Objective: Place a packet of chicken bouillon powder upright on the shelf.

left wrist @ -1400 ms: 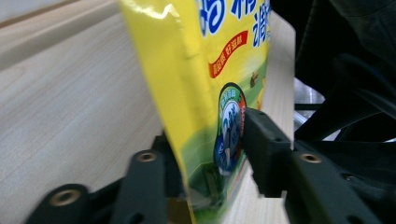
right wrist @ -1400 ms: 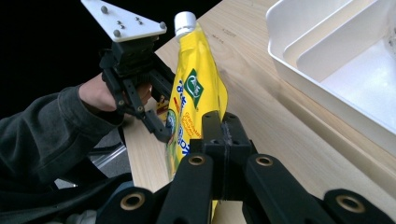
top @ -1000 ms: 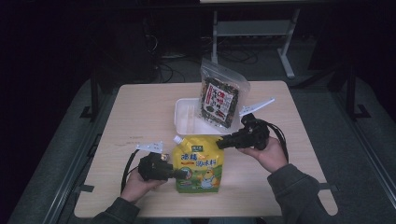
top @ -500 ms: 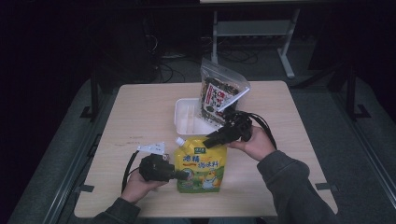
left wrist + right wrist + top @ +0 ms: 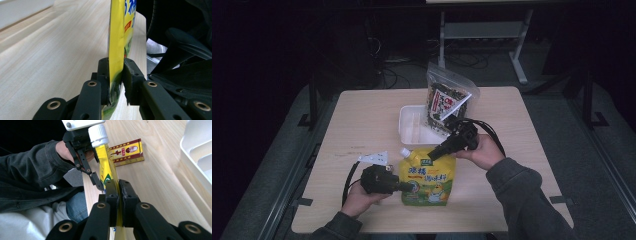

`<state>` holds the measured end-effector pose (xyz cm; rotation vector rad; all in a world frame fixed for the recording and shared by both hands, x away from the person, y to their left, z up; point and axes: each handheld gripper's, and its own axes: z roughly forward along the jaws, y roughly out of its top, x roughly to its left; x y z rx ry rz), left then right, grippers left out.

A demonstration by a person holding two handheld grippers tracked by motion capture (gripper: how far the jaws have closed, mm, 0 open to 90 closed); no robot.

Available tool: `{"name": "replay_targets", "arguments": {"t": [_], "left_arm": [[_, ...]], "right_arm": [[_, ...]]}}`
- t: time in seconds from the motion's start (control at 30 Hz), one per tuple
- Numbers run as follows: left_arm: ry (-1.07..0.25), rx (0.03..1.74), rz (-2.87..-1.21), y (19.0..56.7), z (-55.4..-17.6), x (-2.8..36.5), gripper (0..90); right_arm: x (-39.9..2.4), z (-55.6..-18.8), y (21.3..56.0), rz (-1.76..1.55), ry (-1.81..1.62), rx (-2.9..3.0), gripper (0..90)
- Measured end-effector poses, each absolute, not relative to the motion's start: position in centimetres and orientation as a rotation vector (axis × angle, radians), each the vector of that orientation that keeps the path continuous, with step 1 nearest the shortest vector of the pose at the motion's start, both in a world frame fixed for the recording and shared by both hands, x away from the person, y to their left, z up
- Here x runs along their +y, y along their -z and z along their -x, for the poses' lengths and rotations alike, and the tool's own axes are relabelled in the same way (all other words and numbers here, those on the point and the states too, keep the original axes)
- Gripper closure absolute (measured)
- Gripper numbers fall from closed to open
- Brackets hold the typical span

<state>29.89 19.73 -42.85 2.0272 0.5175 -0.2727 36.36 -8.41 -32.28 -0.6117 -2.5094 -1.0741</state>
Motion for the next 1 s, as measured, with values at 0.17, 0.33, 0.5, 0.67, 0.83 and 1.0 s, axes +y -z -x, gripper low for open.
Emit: {"name": "replay_targets", "arguments": {"t": [0.17, 0.33, 0.5, 0.67, 0.83, 1.0], "left_arm": [[0.215, 0.531, -2.034, 42.5, -29.8, 20.1, 64.7], [0.116, 0.572, -2.040, 41.9, -29.7, 20.8, 50.7], [0.084, 0.600, -2.047, 41.9, -29.7, 21.5, 46.4], [0.038, 0.624, -2.062, 41.8, -29.7, 21.8, 41.9], [-0.011, 0.643, -2.092, 41.7, -29.4, 21.9, 37.3], [-0.065, 0.683, -2.122, 41.9, -29.1, 22.2, 32.1]], "right_arm": [[-8.4, -36.1, 32.3, 0.606, 1.052, -2.469, 89.1], [-8.8, -35.7, 32.3, 0.625, 1.076, -2.412, 89.8], [-9.3, -35.4, 31.8, 0.650, 1.130, -2.357, 89.8], [-10.0, -35.4, 31.7, 0.704, 1.163, -2.329, 89.8], [-10.6, -35.4, 31.3, 0.734, 1.225, -2.289, 89.8], [-11.1, -35.5, 30.9, 0.767, 1.281, -2.252, 89.8]]}}
